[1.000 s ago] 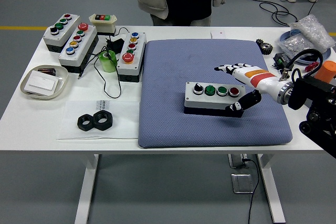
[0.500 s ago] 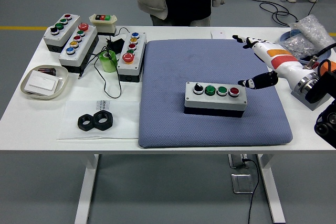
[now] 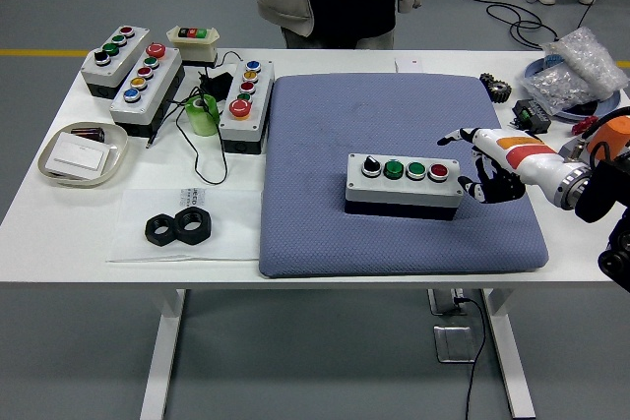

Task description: Pick up the button,place it on the desk,press the button,press the button

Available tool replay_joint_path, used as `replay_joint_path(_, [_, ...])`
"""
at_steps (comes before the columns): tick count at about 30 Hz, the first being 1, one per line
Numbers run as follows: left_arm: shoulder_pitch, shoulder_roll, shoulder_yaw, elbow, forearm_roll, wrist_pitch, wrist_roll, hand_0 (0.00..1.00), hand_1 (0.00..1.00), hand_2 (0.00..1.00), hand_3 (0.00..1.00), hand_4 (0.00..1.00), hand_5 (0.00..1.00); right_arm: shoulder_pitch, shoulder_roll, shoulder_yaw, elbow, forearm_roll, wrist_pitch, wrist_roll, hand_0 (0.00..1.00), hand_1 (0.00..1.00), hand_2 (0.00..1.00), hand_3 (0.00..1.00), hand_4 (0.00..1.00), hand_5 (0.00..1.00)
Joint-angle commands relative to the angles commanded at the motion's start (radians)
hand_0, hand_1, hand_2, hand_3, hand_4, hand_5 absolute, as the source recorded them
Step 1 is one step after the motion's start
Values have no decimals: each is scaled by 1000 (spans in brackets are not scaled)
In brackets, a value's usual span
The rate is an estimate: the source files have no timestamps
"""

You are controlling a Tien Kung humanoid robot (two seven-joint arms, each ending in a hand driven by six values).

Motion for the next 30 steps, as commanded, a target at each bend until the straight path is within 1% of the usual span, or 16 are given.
replay_joint_path(2, [-1,0,2,0,-2,0,-1,747,782,856,772,548,998,0,0,-2,1,-5,9,-3,244,6,147,769,538,2])
replay_joint_path(7, [-3,1,3,0,-4,0,-1,747,782,856,772,548,998,-2,0,-6,6,-10,24,-6,244,6,147,769,538,2])
replay_joint_path(8, [-3,1,3,0,-5,0,-1,747,782,856,773,548,998,-5,-2,-8,11,-12,27,-6,243,4,146,740,535,2])
replay_joint_path(16, [-5,1,6,0,-8,0,-3,747,782,856,773,548,998,-15,-8,-14,29,-9,27,-6,248,2,142,738,537,2])
replay_joint_path(20, [-6,1,5,0,-8,0,-2,747,782,856,773,548,998,-4,-1,-40,8,-3,31,-11,249,3,140,751,538,2])
replay_joint_path(25, [-6,1,7,0,-12,1,-4,747,782,856,773,548,998,-6,4,-45,-5,-1,37,-18,249,3,140,751,538,2])
replay_joint_path(30, [-6,1,10,0,-16,1,-6,747,782,856,772,548,998,0,7,-56,-5,-2,60,-28,244,2,136,750,537,2])
